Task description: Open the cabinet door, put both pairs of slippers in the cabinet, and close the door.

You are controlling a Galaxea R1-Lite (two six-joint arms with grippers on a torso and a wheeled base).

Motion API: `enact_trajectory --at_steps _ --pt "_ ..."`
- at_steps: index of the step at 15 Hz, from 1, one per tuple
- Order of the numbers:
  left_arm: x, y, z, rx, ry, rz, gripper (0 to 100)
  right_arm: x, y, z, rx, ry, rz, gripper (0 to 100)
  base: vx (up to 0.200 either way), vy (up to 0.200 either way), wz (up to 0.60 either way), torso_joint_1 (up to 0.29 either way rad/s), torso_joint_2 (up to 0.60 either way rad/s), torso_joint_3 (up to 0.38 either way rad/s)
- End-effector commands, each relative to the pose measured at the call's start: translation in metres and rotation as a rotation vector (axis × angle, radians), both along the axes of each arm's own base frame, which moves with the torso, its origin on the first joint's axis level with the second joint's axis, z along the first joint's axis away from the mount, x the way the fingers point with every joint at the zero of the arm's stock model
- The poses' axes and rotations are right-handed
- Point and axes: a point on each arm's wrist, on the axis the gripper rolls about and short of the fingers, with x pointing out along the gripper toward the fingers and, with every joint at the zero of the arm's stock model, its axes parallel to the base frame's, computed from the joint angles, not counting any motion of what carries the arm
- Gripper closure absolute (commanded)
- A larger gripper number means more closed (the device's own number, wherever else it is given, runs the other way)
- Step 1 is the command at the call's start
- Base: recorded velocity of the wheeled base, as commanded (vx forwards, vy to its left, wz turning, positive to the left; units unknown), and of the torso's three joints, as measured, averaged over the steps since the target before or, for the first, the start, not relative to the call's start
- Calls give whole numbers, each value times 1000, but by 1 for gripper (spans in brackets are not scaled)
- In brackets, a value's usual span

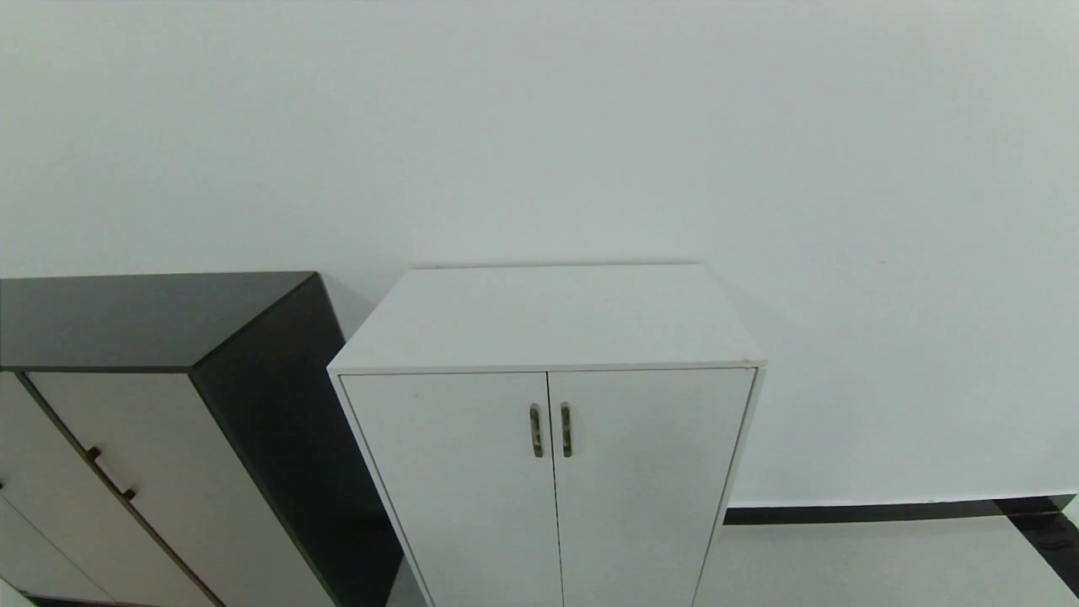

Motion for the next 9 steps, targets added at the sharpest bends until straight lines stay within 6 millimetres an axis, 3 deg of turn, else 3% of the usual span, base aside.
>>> enact_trajectory --at_steps 1,3,9 --pt "0 0 0 0 0 0 100 0 0 -1 14 12 -10 100 0 0 0 0 0 0" --pt "0 0 0 -2 0 2 100 -2 -1 0 21 -17 -21 100 0 0 0 0 0 0" --pt "0 0 0 0 0 0 100 -27 -5 -1 89 -343 -33 100 0 0 0 0 0 0"
